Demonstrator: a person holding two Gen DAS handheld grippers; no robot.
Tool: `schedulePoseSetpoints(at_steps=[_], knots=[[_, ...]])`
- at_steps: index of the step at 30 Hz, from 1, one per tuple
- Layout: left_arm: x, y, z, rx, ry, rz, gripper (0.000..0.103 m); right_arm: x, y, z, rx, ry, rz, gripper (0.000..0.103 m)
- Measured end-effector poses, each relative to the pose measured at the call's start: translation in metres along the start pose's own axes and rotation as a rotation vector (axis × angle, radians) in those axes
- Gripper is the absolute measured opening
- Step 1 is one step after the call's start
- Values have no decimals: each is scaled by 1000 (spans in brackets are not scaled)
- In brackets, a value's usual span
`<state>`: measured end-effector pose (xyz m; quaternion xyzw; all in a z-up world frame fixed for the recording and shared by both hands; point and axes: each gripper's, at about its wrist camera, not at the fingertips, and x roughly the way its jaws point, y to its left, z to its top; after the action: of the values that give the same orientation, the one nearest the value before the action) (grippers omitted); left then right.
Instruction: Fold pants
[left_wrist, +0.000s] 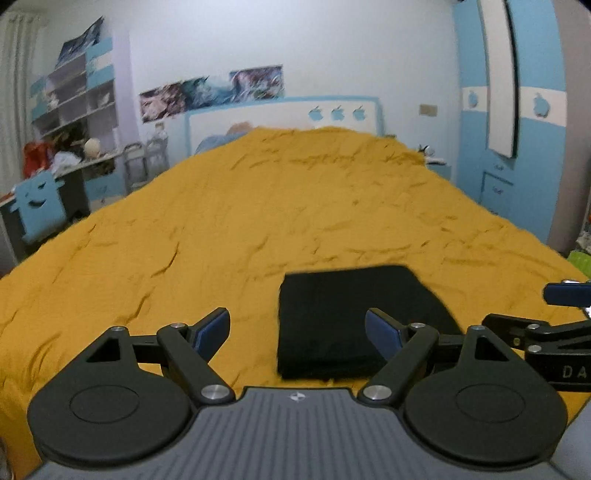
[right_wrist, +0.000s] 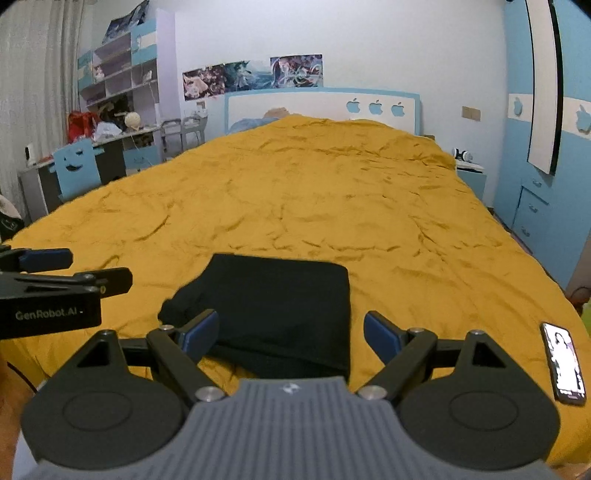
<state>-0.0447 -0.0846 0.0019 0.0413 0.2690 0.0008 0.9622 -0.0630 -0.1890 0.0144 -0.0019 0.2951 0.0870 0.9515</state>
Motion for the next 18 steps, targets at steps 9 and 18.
schedulePoseSetpoints(at_steps=[9,18], knots=[[-3,2,-25,-49,83,-4,97,-10,18,-31,-14,-3,-4,82],[-5,-2,-37,-54,118,-13,97,-13,24,-41,-23,24,21,82]])
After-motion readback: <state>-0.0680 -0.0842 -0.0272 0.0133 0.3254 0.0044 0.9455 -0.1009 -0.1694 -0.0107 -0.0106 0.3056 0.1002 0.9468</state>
